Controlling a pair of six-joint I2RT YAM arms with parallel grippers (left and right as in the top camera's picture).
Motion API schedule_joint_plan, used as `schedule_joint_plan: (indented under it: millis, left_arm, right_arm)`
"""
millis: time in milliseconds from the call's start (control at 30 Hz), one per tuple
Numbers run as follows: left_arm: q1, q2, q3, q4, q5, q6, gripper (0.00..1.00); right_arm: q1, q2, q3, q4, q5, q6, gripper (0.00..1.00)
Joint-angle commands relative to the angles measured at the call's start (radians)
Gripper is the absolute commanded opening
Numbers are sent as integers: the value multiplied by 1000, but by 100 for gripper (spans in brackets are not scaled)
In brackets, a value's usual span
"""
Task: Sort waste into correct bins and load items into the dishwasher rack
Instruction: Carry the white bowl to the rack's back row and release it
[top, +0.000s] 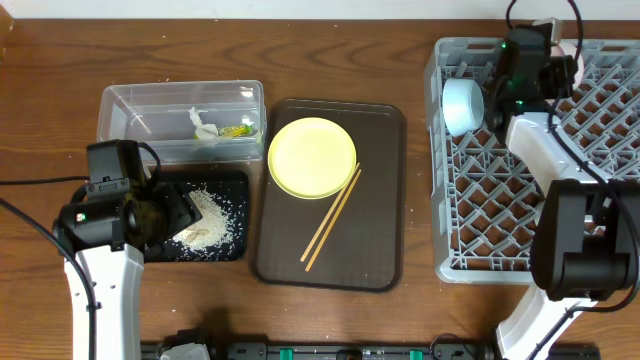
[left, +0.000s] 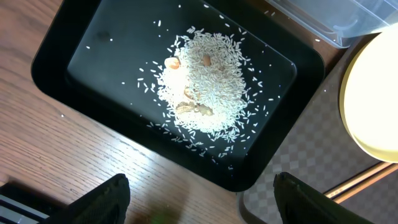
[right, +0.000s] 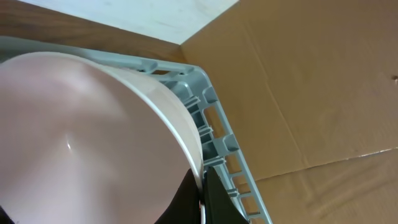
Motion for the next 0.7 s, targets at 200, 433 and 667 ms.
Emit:
schedule_joint_plan:
  millis: [200, 433, 667]
  left_arm:
    - [5, -2, -6, -2, -8, -5, 77]
    - [5, -2, -6, -2, -8, -5, 77]
    - [5, -2, -6, -2, -8, -5, 77]
  right_arm:
    - [89, 23, 8, -102, 44, 92, 8]
    - [124, 3, 8, -260, 56, 236, 20]
    - [127, -72, 8, -485, -148, 455, 38]
